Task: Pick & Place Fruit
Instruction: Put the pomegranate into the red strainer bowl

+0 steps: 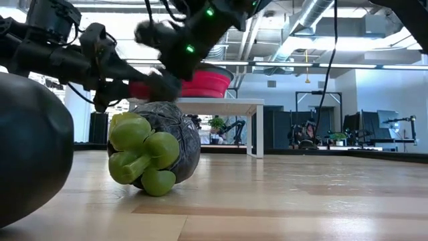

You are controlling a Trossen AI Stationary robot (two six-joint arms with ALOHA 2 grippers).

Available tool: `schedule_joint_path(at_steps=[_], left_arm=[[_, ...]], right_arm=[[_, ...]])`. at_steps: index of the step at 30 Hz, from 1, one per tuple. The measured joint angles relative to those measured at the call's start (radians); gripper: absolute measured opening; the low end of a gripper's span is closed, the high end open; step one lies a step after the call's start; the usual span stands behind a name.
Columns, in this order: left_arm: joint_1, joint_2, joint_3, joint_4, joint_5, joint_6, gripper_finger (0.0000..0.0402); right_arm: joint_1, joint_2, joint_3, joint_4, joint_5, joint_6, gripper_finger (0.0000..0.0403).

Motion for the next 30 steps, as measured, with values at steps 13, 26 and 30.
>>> schedule_joint_path(at_steps=[13,26,30], left_arm=[[-0.001,-0.002,0.002,0.021,0.348,0.152,0.0176],[-0.001,-0.002,0.003,0.111,0.587,0.155,0.0178],[-0.001,-0.002,0.003,0.158,0.640,0.148,0.0178]], right_arm=[[0.042,-0.096,-0.239,-0.046,0.000,0.194,0.0290],[0.067,-0.379,-0.733,0.983,-0.344,-0.045,0.0291],[0.042,-0.340,-0.684,1.010,-0.551,-0.200,0.0291]])
